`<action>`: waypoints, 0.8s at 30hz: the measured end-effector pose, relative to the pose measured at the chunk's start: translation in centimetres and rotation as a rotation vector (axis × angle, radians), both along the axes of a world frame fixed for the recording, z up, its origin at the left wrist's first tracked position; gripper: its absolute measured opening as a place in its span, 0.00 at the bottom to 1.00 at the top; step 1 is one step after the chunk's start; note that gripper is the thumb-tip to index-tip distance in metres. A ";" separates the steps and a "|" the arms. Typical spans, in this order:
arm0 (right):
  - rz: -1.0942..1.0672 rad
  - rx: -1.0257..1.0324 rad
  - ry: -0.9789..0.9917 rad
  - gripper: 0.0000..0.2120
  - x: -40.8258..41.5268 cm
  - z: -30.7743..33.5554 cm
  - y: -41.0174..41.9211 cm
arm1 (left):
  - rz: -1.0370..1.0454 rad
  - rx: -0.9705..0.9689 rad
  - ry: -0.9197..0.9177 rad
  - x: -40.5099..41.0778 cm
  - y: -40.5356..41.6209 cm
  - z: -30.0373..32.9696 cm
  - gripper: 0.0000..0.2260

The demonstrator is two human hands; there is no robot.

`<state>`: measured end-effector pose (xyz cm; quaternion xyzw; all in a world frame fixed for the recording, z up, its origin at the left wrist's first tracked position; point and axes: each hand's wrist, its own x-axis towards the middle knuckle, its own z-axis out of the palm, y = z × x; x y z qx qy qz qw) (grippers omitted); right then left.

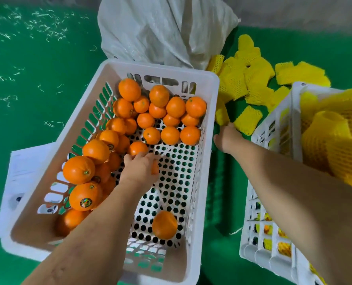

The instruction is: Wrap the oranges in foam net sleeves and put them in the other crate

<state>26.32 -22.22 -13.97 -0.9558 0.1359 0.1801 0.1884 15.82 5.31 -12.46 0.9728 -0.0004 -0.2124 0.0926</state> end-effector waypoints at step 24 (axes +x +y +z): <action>-0.429 1.412 -0.581 0.14 -26.7 15.7 2.6 | 0.399 -1.697 0.074 -17.4 -11.6 11.8 0.29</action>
